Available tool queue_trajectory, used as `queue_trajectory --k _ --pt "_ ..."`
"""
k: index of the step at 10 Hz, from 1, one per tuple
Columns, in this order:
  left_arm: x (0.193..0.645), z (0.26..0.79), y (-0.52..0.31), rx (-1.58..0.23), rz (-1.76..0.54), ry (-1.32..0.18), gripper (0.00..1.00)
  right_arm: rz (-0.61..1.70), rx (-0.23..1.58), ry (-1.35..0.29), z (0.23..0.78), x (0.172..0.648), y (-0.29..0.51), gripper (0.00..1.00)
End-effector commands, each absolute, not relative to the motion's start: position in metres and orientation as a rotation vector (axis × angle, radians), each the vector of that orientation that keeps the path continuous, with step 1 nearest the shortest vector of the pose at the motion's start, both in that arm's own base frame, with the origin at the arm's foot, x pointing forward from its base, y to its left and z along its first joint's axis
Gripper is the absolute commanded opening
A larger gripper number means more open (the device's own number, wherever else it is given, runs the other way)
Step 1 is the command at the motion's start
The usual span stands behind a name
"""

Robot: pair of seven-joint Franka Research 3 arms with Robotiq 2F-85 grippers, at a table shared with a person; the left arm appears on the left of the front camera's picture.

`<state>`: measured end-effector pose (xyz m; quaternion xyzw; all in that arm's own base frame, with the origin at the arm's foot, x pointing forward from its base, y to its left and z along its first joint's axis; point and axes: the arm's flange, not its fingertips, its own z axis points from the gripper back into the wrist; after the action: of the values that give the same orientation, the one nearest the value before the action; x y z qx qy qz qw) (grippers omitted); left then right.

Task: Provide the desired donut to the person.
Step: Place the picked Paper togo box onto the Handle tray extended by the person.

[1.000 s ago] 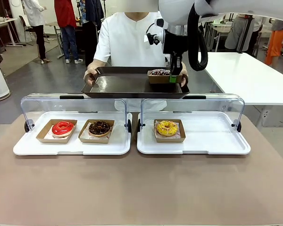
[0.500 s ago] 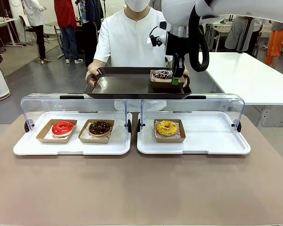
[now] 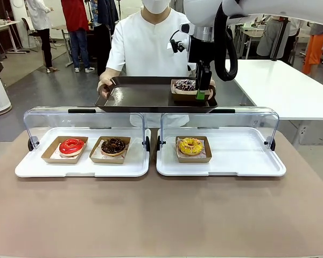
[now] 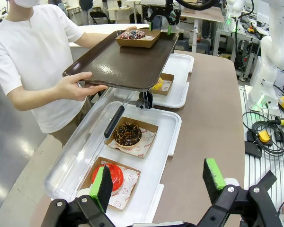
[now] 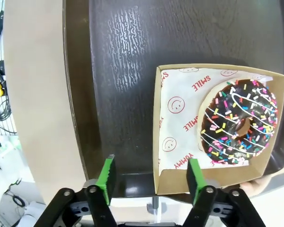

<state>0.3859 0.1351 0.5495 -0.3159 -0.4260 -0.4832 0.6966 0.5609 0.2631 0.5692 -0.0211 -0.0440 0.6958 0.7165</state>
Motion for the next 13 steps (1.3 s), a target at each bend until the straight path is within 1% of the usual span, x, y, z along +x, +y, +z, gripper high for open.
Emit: queue_trajectory --k 1,4,5,7,10,11,13 --pt "0.385 0.550 0.135 -0.706 -1.077 -0.956 1.00 1.536 -0.022 -0.088 0.572 0.564 0.268 1.00" --pt "0.385 0.550 0.135 -0.706 -1.077 -0.956 1.00 1.551 -0.017 -0.083 0.575 0.561 0.266 1.00" --pt "0.385 0.550 0.135 -0.706 -1.077 -0.956 1.00 1.558 -0.029 -0.075 0.578 0.553 0.263 1.00" --pt "0.385 0.550 0.135 -0.706 -1.077 -0.956 1.00 1.615 -0.038 -0.056 0.586 0.515 0.238 1.00" --pt "0.385 0.550 0.135 -0.706 -1.077 -0.956 1.00 1.612 -0.070 -0.148 0.603 0.441 0.154 1.00" --pt "0.385 0.550 0.135 -0.706 -1.077 -0.956 1.00 1.604 -0.081 -0.173 0.600 0.427 0.130 1.00" --pt "0.385 0.550 0.135 -0.706 -1.077 -0.956 1.00 1.548 -0.069 -0.206 0.585 0.412 0.079 1.00"
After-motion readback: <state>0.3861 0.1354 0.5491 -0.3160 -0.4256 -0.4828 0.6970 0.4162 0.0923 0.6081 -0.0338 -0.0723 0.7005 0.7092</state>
